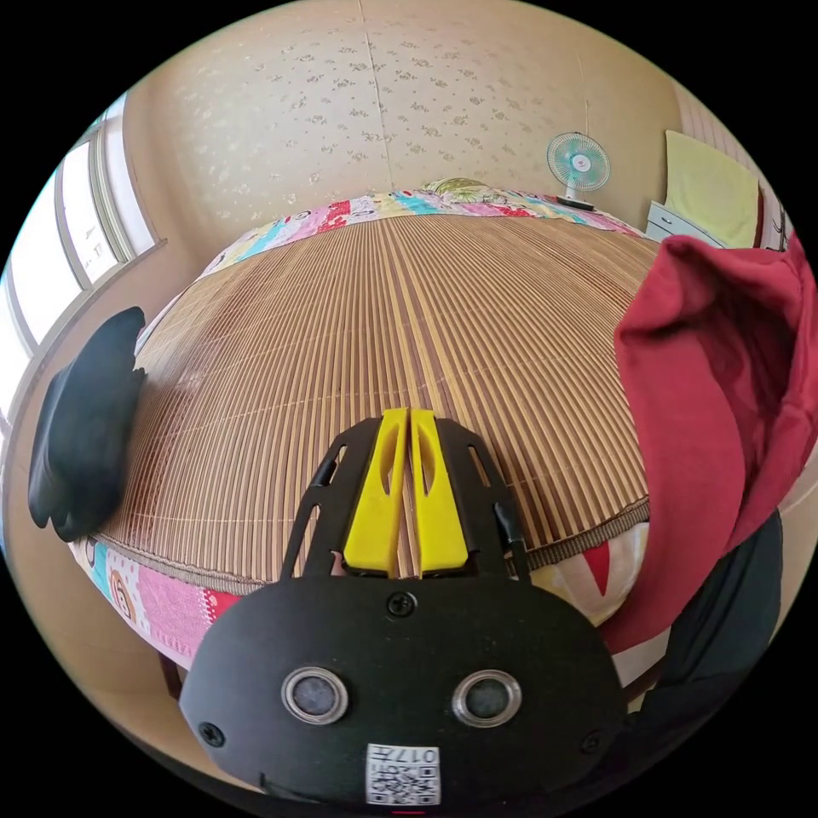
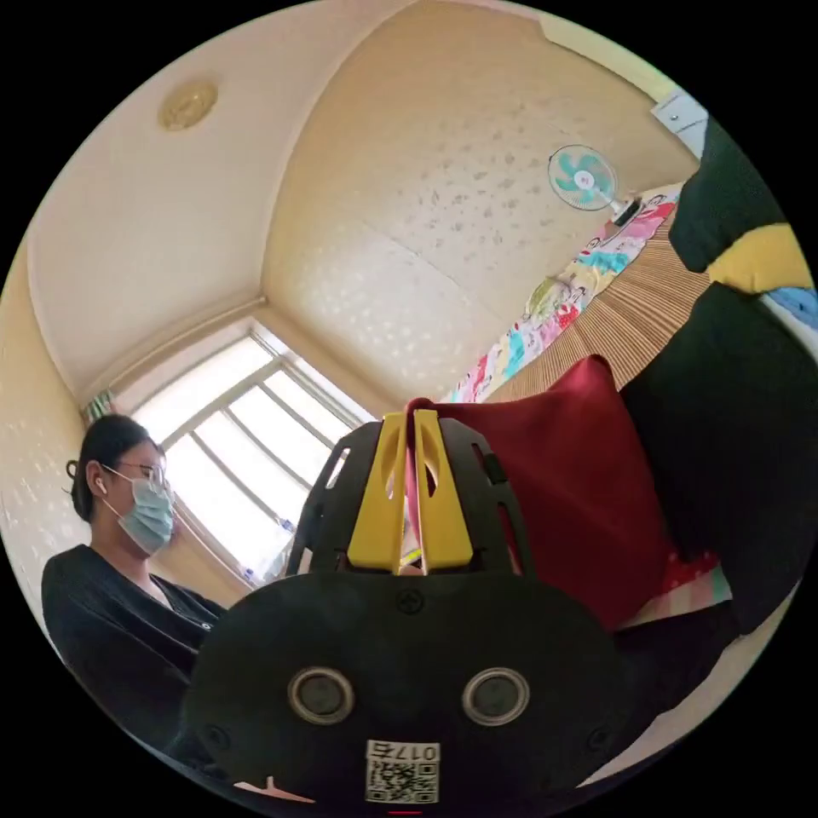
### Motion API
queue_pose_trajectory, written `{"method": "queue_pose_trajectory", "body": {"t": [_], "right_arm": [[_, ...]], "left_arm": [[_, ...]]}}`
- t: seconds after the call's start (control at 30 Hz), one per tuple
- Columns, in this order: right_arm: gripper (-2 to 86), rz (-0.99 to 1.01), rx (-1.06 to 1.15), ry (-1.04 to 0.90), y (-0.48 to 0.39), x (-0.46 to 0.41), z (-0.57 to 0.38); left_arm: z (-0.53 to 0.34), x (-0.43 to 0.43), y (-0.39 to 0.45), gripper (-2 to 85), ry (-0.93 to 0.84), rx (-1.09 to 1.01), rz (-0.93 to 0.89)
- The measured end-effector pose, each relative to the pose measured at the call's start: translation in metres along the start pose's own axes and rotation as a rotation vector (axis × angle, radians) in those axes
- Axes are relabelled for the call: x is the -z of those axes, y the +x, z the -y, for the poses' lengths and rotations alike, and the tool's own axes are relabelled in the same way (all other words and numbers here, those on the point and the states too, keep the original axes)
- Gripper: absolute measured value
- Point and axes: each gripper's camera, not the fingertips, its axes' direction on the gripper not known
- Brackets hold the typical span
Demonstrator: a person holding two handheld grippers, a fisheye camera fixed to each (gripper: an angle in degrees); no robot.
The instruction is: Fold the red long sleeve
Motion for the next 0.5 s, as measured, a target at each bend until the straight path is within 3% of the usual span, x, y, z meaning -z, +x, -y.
{"method": "queue_pose_trajectory", "body": {"t": [0.07, 0.13, 0.17, 0.23, 0.27, 0.33, 0.4, 0.5], "right_arm": [[2.0, -0.038, -0.078, 0.185, 0.019, 0.050, 0.000], [2.5, -0.288, -0.188, 0.295, 0.033, 0.099, -0.003], [2.7, -0.368, -0.215, 0.291, 0.036, 0.107, -0.003], [3.7, -0.785, -0.297, 0.187, 0.041, 0.114, -0.001], [4.0, -0.901, -0.282, 0.153, 0.039, 0.109, -0.001], [6.4, -1.246, -0.147, 0.073, 0.020, 0.076, -0.004], [7.9, -1.371, 0.024, 0.041, 0.000, 0.039, -0.010], [10.7, -1.324, 0.322, -0.102, -0.020, -0.040, -0.023]], "left_arm": [[-0.003, -0.003, 0.002, -1.0, 0.001, -0.003, 0.006], [-0.007, -0.006, 0.005, -1.0, 0.002, -0.008, 0.018], [-0.010, -0.008, 0.007, -1.0, 0.004, -0.012, 0.027], [-0.014, -0.011, 0.010, -1.0, 0.005, -0.017, 0.041], [-0.017, -0.013, 0.011, -1.0, 0.007, -0.021, 0.050], [-0.021, -0.016, 0.012, -1.0, 0.009, -0.026, 0.061], [-0.027, -0.021, 0.012, -1.0, 0.011, -0.030, 0.071], [-0.034, -0.026, 0.011, -1.0, 0.013, -0.037, 0.087]]}}
